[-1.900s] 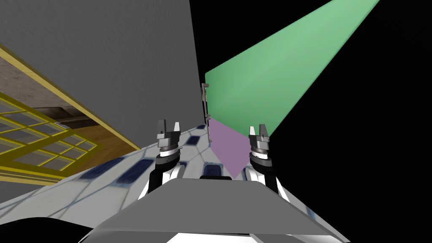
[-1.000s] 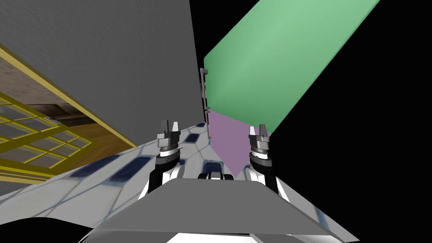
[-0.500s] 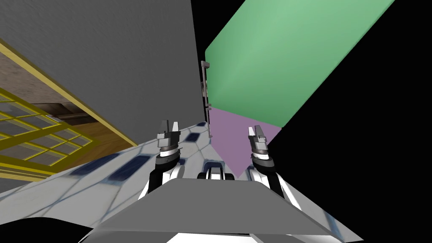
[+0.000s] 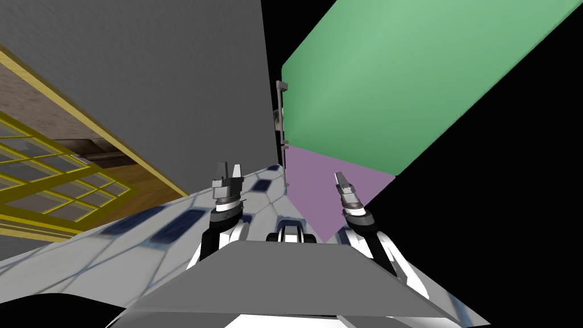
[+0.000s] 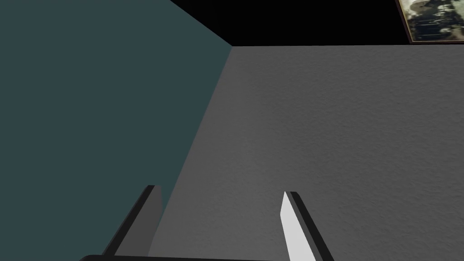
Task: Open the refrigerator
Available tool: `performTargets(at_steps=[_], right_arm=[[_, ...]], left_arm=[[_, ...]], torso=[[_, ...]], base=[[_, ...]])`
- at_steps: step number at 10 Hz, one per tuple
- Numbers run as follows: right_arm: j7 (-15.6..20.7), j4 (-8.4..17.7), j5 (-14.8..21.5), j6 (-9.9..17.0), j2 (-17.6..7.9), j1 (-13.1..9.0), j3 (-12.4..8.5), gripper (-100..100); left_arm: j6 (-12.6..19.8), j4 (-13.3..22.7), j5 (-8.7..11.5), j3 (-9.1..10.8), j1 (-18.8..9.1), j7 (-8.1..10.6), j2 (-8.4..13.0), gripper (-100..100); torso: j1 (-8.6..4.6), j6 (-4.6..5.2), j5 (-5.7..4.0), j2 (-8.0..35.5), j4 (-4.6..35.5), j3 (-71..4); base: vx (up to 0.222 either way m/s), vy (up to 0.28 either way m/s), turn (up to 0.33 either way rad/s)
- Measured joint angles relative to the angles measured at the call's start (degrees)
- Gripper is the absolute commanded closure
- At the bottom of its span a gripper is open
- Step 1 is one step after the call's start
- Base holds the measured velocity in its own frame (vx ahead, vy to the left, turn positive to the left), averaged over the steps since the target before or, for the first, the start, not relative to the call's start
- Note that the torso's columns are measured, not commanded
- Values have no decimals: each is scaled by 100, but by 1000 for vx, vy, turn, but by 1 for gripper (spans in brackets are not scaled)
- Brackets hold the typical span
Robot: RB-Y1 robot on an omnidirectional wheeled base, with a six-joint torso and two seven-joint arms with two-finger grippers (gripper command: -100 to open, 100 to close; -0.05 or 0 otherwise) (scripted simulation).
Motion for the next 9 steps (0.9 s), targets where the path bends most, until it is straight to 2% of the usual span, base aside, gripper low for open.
performTargets(at_steps=[1, 7, 9], right_arm=[[51, 46, 168, 9, -178, -37, -140, -100], [293, 109, 1021, 56, -719, -56, -613, -100], [395, 128, 1357, 83, -957, -65, -846, -100]], left_arm=[[0, 0, 0, 0, 0, 0, 0, 0], [0, 0, 0, 1, 0, 0, 1, 0], [0, 0, 0, 0, 0, 0, 0, 0]], torso=[[-9, -1, -2, -2, 0, -1], [-17, 0, -5, 9, 3, 6], [-2, 0, -1, 0, 0, 0]], base=[[51, 58, 13], [40, 63, 21], [56, 85, 23]])
